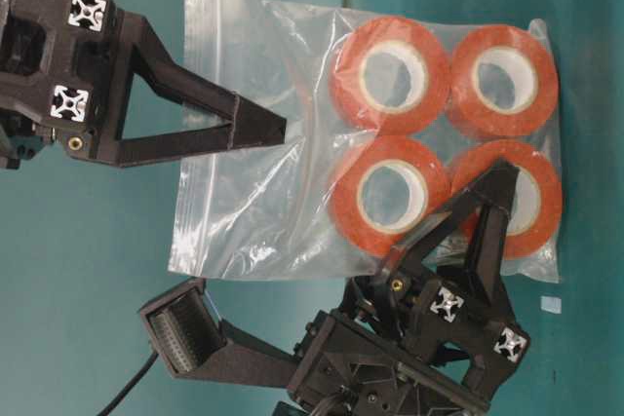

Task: Hand over the clear zip bag and make it stand upright.
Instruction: 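Open the right gripper to release the bag to the left gripper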

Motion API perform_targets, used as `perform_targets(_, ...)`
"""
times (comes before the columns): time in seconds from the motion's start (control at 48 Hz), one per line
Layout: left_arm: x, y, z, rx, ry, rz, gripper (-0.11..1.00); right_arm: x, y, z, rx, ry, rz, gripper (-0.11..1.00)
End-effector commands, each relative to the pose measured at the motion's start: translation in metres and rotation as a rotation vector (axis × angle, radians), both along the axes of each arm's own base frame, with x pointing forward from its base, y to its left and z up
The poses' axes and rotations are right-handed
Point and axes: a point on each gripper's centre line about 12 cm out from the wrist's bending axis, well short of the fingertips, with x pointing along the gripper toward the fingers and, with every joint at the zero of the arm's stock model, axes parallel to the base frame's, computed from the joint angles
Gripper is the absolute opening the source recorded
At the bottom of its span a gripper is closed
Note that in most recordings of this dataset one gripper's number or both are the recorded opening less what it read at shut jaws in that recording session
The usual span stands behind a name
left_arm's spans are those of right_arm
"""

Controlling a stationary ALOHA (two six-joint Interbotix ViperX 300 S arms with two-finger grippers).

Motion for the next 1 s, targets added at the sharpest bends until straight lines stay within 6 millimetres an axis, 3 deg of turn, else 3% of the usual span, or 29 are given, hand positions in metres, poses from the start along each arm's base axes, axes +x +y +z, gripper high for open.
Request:
perform_targets(0.0, 0.002, -0.001, 0.007, 0.004, -0.023, -0.004, 0.25, -0.001, 0.001, 0.01, 0.003, -0.029, -0.006, 0.0)
perform_targets(0.229, -0.002, 0.001, 0.003, 0.009, -0.009, 0.0, 0.25, -0.002, 0.001, 0.008, 0.01, -0.021, -0.011, 0.01)
perform_targets(0.354, -0.004, 0.002, 0.002, 0.028, -0.004, -0.006, 0.25, -0.002, 0.003, 0.008, 0.027, -0.021, -0.019, 0.09)
perform_targets(0.437, -0.004, 0.002, 0.002, 0.041, -0.004, -0.011, 0.25, -0.002, 0.004, 0.009, 0.042, -0.022, -0.037, 0.26)
perform_targets(0.624, -0.004, 0.007, 0.003, 0.052, -0.006, -0.005, 0.25, -0.004, 0.005, 0.014, 0.049, -0.034, -0.066, 0.79)
perform_targets(0.687, -0.004, 0.008, 0.003, 0.054, -0.006, -0.002, 0.25, -0.006, 0.004, 0.02, 0.047, -0.053, -0.071, 0.9)
perform_targets(0.978, -0.005, 0.008, 0.001, 0.054, -0.001, -0.003, 0.25, -0.026, -0.004, 0.068, 0.029, -0.183, -0.163, 0.88)
